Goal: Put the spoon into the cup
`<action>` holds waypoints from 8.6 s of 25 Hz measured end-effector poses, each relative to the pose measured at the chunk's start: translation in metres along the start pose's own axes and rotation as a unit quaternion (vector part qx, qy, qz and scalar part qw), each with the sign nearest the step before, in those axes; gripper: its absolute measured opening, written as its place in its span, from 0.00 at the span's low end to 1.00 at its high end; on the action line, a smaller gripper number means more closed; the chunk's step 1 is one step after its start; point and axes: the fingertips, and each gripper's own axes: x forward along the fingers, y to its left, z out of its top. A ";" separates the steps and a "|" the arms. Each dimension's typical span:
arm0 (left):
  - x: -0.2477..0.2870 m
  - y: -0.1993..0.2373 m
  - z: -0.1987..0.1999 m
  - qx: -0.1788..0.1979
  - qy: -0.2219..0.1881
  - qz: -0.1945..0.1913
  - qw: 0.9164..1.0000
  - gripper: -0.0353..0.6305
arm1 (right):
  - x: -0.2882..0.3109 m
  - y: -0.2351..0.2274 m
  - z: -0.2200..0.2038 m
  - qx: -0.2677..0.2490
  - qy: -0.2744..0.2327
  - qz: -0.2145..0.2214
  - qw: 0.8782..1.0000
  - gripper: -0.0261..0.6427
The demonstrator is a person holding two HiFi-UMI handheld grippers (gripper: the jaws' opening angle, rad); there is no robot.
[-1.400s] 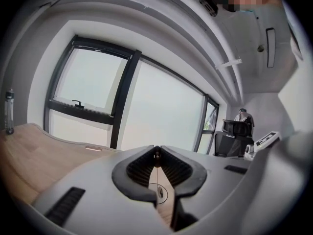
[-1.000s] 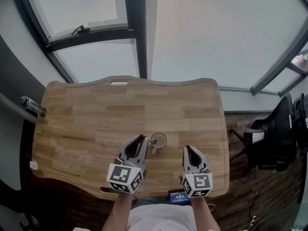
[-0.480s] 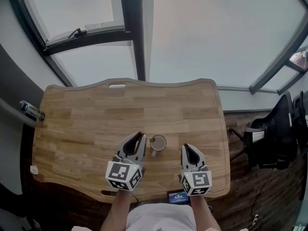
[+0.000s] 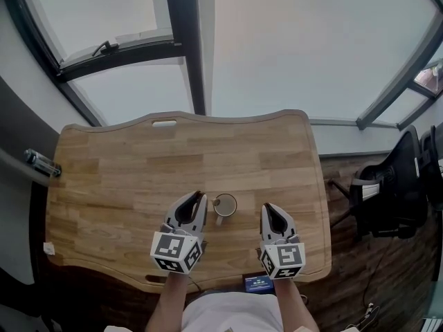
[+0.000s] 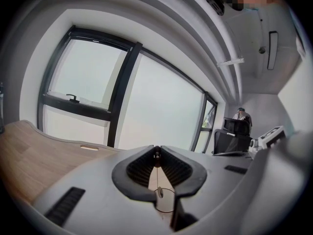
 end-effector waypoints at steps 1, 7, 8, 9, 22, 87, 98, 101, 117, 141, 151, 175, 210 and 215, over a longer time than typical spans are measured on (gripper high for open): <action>0.001 0.000 -0.002 -0.002 0.001 0.001 1.000 0.13 | 0.001 0.000 0.000 -0.001 0.001 0.001 1.000 0.09; 0.007 0.002 -0.006 -0.004 0.006 0.001 1.000 0.13 | 0.005 -0.003 -0.007 0.005 0.008 0.002 1.000 0.09; 0.008 0.003 -0.006 -0.004 0.006 0.002 1.000 0.13 | 0.006 -0.003 -0.008 0.006 0.008 0.003 1.000 0.09; 0.008 0.003 -0.006 -0.004 0.007 0.002 1.000 0.13 | 0.007 -0.003 -0.007 0.007 0.008 0.003 1.000 0.09; 0.023 0.004 -0.022 -0.011 0.028 0.000 1.000 0.13 | 0.015 -0.016 -0.016 0.011 0.020 0.001 1.000 0.09; 0.058 0.017 -0.093 -0.049 0.099 0.019 0.994 0.13 | 0.062 -0.021 -0.070 0.017 0.094 0.061 0.994 0.09; 0.068 0.018 -0.105 -0.054 0.104 0.019 0.993 0.13 | 0.065 -0.022 -0.080 0.015 0.106 0.070 0.992 0.09; 0.071 0.017 -0.107 -0.055 0.106 0.017 0.993 0.13 | 0.066 -0.023 -0.082 0.016 0.109 0.071 0.991 0.09; 0.078 0.017 -0.120 -0.062 0.119 0.006 0.991 0.13 | 0.079 -0.021 -0.091 0.017 0.121 0.079 0.989 0.09; 0.081 0.018 -0.122 -0.069 0.116 -0.005 0.991 0.13 | 0.090 -0.019 -0.090 0.015 0.126 0.082 0.989 0.09; 0.082 0.017 -0.120 -0.080 0.109 -0.009 0.991 0.13 | 0.089 -0.022 -0.088 0.012 0.125 0.078 0.989 0.09; 0.061 0.005 -0.078 -0.095 0.037 -0.016 0.995 0.14 | 0.063 -0.010 -0.053 -0.028 0.088 0.072 0.993 0.09; -0.021 -0.055 -0.030 0.021 0.023 0.099 0.995 0.07 | -0.033 0.000 0.026 -0.034 -0.024 0.073 0.996 0.09; -0.036 -0.073 -0.029 0.040 0.007 0.114 0.993 0.07 | -0.050 0.004 0.024 -0.053 -0.036 0.087 0.994 0.08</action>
